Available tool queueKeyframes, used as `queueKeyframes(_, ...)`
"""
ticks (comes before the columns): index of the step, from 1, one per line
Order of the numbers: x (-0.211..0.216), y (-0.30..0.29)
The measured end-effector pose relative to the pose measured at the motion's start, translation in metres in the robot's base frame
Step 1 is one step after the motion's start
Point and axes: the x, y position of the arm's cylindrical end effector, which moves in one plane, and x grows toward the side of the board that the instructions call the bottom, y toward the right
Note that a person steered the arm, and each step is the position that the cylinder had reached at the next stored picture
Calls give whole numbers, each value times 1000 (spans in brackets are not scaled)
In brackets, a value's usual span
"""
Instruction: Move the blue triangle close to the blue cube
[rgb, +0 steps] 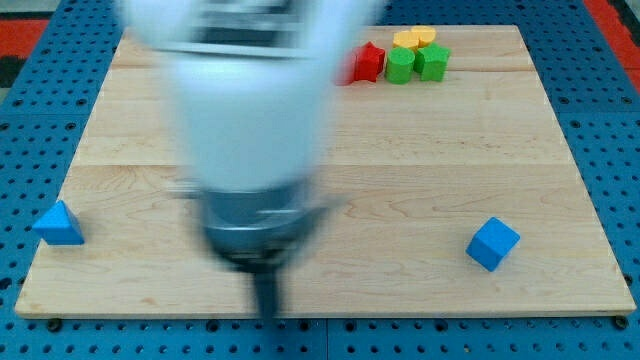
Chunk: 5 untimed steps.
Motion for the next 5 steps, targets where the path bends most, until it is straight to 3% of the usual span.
queueKeyframes(1, -3, -150)
queueKeyframes(2, -17, -198)
queueKeyframes(4, -112, -189)
queueKeyframes(5, -122, -123)
